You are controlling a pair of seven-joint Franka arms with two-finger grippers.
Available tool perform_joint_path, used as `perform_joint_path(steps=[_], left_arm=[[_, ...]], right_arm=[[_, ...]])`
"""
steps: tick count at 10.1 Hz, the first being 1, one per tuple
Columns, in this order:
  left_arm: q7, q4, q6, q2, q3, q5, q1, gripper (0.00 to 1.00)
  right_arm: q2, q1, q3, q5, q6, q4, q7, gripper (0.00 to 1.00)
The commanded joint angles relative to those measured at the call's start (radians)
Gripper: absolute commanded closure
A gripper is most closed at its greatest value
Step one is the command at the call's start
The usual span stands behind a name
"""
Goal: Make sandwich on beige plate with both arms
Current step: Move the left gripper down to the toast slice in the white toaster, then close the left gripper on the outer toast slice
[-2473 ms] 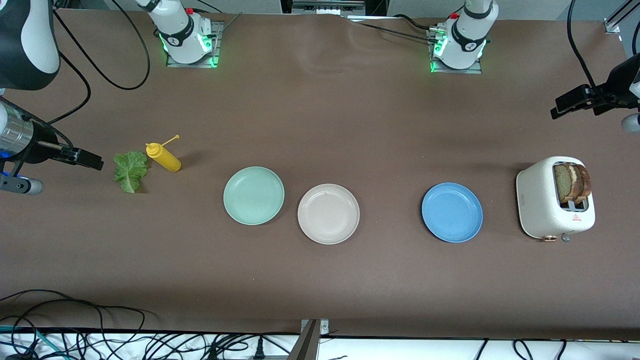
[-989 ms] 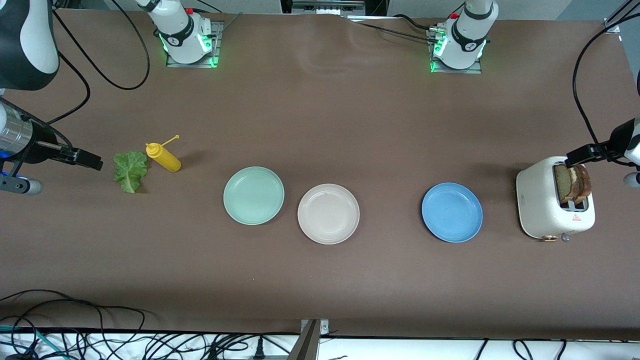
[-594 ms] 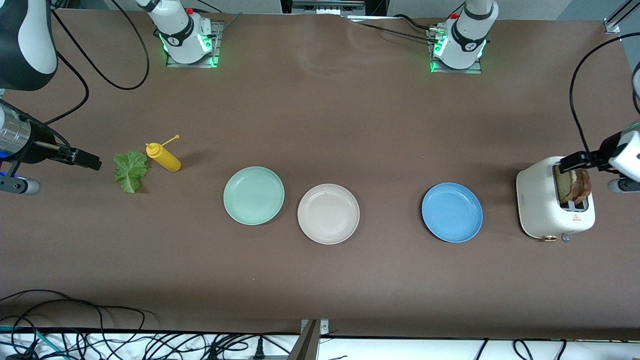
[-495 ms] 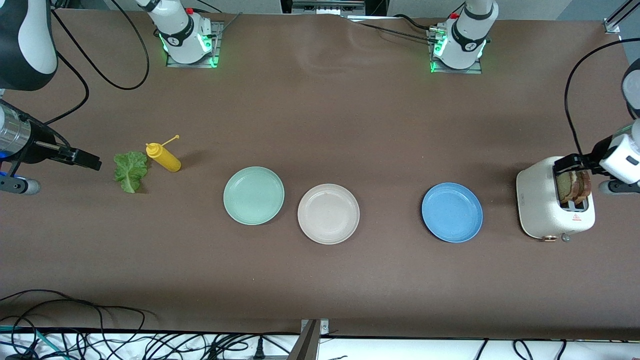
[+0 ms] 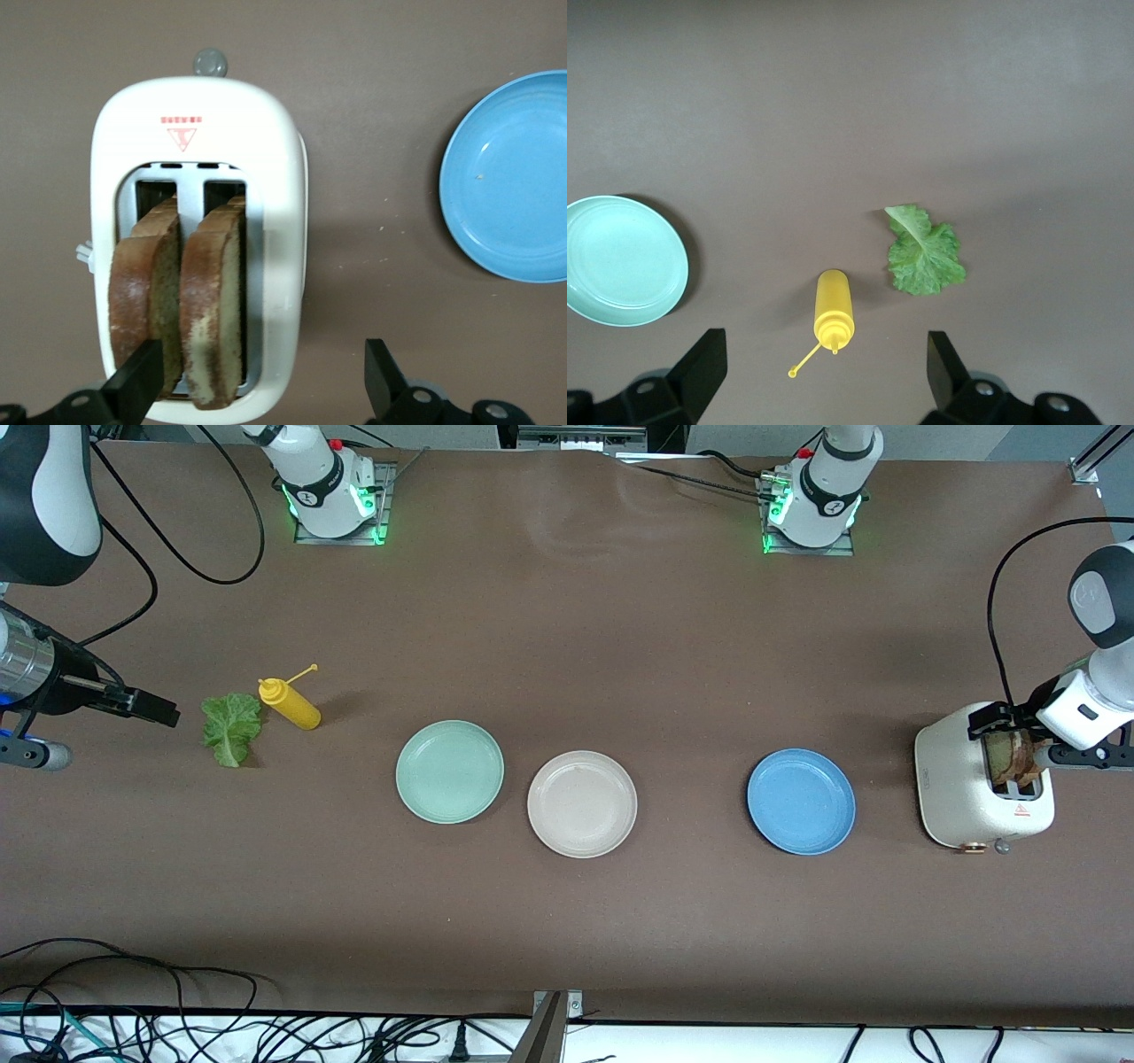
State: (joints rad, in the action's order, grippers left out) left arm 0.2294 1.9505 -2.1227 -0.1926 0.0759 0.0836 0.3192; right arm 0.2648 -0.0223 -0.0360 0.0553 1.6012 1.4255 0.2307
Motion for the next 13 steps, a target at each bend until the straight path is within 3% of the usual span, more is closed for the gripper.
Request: perform_joint_path(steps=[1,3,6,7,9,10,13], left_arm=[[0.03,0.002,-0.017,-0.022,0.001,0.019,0.017,0.0],[0.03,-0.001,-0.017,-0.037,-0.008,0.01,0.018,0.02],[0.05,-0.008,-0.014,-0.036,-0.021,0.021,0.018,0.28],[0.073,-0.01,-0.013,-0.031,-0.021,0.021,0.018,0.4],[0.112,-0.01,-0.008,-0.028,-0.025,0.021,0.018,0.81],[0.117,-0.012,-0.008,-0.028,-0.03,0.021,0.018,0.96],[0.111,-0.021,-0.006,-0.027,-0.03,0.021,0.018,1.0]], right_arm=[[-0.025,-0.004,-0.002,0.001,0.006,0.026,-0.002,0.0],[-0.025,-0.004,-0.002,0.001,0.008,0.026,-0.002,0.0],[-0.025,-0.005,-0.002,0.001,0.006,0.026,-0.004,0.0],[-0.025,-0.005,-0.002,0.001,0.006,0.026,-0.004,0.0],[-0.025,-0.005,-0.002,0.001,0.006,0.026,-0.004,0.0],[-0.025,-0.005,-0.002,0.001,0.008,0.026,-0.004,0.0],[-0.025,-0.005,-0.002,0.001,0.008,0.026,-0.004,0.0]])
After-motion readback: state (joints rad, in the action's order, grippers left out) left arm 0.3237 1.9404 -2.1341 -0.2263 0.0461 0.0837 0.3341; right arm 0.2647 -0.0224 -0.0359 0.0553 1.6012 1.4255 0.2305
